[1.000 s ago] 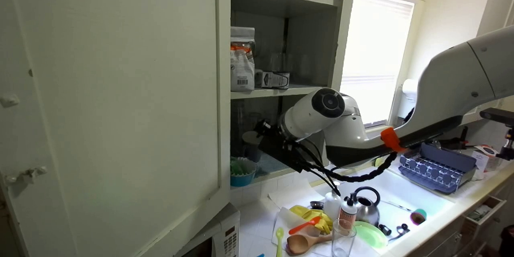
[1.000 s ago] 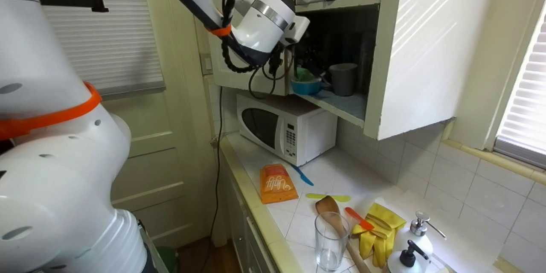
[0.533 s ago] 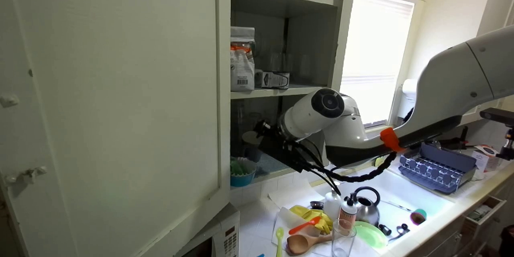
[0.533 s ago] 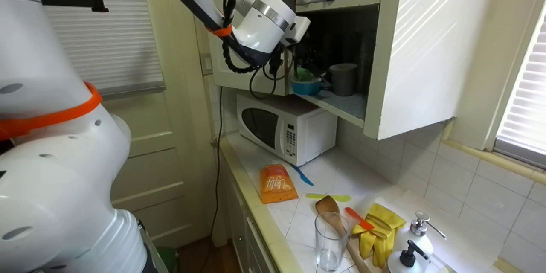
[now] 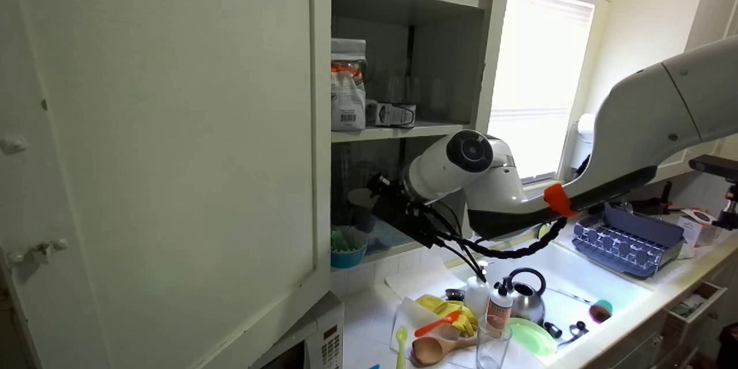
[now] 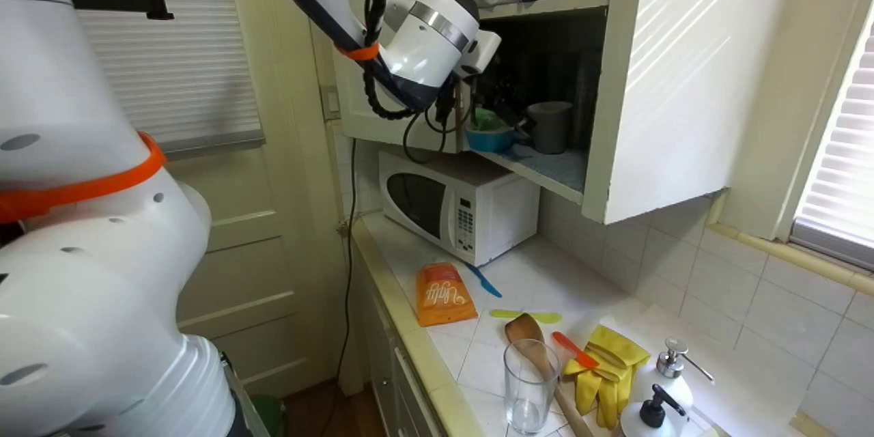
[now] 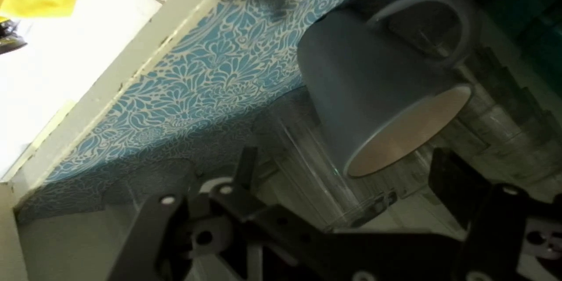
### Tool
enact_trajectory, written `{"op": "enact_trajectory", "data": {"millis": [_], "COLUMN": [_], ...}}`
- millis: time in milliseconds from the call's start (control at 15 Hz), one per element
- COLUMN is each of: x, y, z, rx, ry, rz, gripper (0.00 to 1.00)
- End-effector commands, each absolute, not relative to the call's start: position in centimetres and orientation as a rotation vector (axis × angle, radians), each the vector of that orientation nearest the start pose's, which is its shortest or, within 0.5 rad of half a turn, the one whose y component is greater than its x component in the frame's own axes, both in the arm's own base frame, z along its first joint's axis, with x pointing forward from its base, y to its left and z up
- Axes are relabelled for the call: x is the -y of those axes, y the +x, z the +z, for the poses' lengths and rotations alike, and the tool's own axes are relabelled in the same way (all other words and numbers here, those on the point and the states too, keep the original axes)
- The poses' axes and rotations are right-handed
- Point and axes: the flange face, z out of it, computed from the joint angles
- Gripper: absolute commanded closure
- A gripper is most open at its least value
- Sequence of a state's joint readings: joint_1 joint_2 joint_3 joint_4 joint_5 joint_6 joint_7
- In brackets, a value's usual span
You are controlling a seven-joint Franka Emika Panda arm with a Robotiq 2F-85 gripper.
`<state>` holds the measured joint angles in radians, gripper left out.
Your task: Put the grey mug on the second shelf of the open cabinet.
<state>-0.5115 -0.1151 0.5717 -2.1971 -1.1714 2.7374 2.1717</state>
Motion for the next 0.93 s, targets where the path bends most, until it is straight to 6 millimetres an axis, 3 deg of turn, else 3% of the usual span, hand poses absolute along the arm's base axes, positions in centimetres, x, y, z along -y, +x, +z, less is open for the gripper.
{"op": "enact_trajectory", "data": {"millis": [0, 533, 733, 867], "x": [-6.6, -6.4, -6.1, -6.0], "y": [55.2, 56.9, 57.2, 57.3], "z": [47.1, 45.6, 44.6, 44.0], "rx": [-1.457, -1.469, -1.496, -1.507], "ry": [-2.209, -2.166, -2.177, -2.188], "rz": [-1.399, -1.354, -1.326, -1.304], "gripper": [0.00, 0.00, 0.26, 0.39]}}
